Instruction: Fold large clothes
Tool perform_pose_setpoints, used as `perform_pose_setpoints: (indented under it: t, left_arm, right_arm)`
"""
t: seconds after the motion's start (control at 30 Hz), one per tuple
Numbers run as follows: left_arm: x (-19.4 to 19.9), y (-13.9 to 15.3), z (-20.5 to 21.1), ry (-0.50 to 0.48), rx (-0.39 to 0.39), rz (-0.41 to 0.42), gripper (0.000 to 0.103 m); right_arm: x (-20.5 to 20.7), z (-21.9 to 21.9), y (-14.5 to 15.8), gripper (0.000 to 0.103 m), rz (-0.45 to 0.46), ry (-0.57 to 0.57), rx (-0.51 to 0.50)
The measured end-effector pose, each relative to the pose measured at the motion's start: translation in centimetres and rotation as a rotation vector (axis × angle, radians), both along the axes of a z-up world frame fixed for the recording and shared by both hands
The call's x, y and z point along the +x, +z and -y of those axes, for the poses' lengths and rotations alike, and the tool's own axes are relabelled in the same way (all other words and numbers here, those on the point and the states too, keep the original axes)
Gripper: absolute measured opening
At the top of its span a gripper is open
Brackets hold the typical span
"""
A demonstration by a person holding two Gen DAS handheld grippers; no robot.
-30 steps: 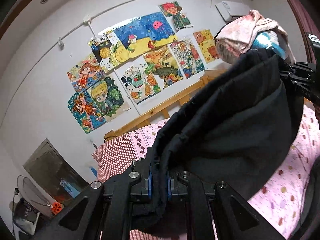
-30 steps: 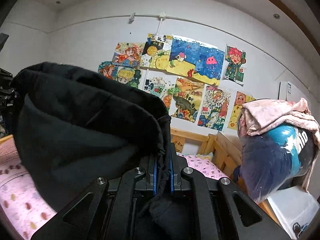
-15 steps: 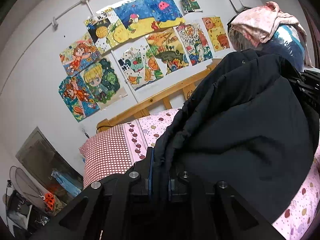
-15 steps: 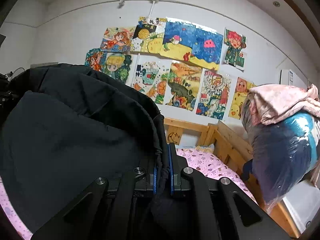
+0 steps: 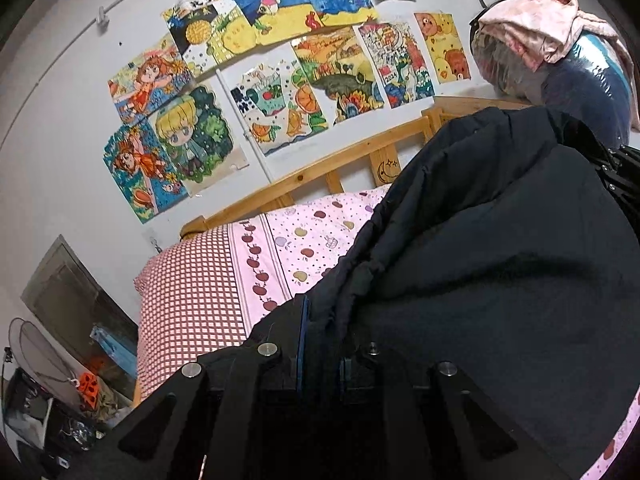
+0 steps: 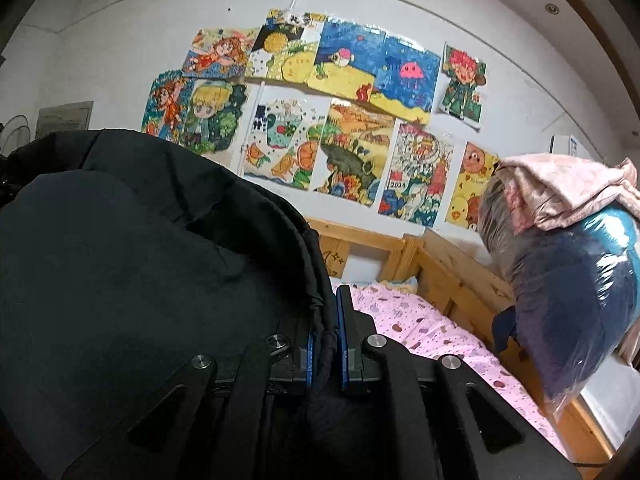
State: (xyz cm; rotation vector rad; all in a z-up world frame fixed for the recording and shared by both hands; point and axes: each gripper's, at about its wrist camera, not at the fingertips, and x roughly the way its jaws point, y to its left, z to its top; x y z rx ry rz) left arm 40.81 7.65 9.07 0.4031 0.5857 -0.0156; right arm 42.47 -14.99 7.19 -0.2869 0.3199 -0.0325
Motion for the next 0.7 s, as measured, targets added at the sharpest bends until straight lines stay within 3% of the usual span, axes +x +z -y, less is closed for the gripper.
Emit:
perform_pose_setpoints:
  t: [0.27,0.53,0.57,0.63,0.67,0.7]
  left_arm:
    - [2.6,-2.0,-0.5,0.011,-0.049,-0.065,0.015]
    - [2.0,-1.6,-1.1,0.006,-0.099,-0.055,0.022]
    - [1.9,-1.6,-1.2,0.009,-0.103,-0.055,0.025]
    - [1.8,-1.4,-1.3,0.009,-0.113,-0.057,0.031]
    - [1.6,-1.1,-1.4,0.011,-0.116,-0.051,0.046]
    - [1.3,-0.9,-1.4,0.013,-0.115,-0.038,0.056]
  right_arm:
    - [2.7,0.2,-2.6,0.009,-0.075,-0.020,0.024]
    - [2.7,0.9,-3.3,0.012,-0.071,-0.008,0.057]
    - [2.6,0.9,-3.2,0.015,-0.068,-0.005,0.058]
    - [2.1,0.9,-2.9,0.034,-0.053,0.001,0.060]
    - [1.8,1.0,-2.8,0.056,-0.044,0.000,0.062]
    - [1.5,1.1,-2.6,0.066,-0.034,0.000,0.064]
